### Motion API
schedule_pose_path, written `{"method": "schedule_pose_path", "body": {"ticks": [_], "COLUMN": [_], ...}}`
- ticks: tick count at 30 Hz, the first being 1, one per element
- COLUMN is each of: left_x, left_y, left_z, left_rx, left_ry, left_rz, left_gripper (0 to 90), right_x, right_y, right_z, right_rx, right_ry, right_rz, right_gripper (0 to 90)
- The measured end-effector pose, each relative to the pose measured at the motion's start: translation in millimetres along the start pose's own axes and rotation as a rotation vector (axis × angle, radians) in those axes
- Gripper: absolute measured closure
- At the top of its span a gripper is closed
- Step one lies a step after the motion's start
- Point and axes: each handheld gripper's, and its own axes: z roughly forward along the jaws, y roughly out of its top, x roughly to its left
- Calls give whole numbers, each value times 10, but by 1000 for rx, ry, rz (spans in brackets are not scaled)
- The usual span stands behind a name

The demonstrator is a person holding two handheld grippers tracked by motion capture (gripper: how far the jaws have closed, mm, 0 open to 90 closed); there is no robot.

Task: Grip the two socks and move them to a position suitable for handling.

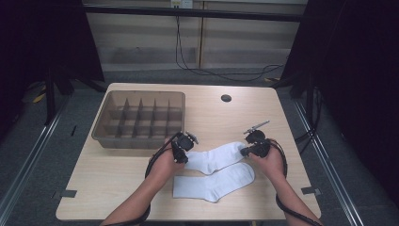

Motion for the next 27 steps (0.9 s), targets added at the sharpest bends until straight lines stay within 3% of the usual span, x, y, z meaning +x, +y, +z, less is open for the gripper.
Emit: {"method": "schedule_pose_path", "body": {"ticks": [4, 6, 11, 20, 22, 27], "left_x": [73, 83, 72, 21, -29, -133], "left_y": [-21, -25, -13, -22, -83, -252], "left_z": [-43, -73, -280, -631, -752, -852], "left_rx": [-26, -25, -77, -134, -153, -159], "left_ry": [-35, -38, -41, -36, -34, -57], "left_rz": [-36, -32, -36, -10, 5, 36], "left_gripper": [838, 838, 839, 840, 840, 840], "right_x": [3, 3, 21, 82, 129, 242], "right_y": [22, 33, 127, 133, 114, -37], "right_z": [-61, -88, -264, -521, -642, -830], "right_rx": [-19, -23, -43, -98, -113, -140], "right_ry": [11, 7, 8, 11, 18, 44], "right_rz": [6, -3, -17, -31, -50, -90], "right_gripper": [885, 885, 885, 885, 885, 885]}}
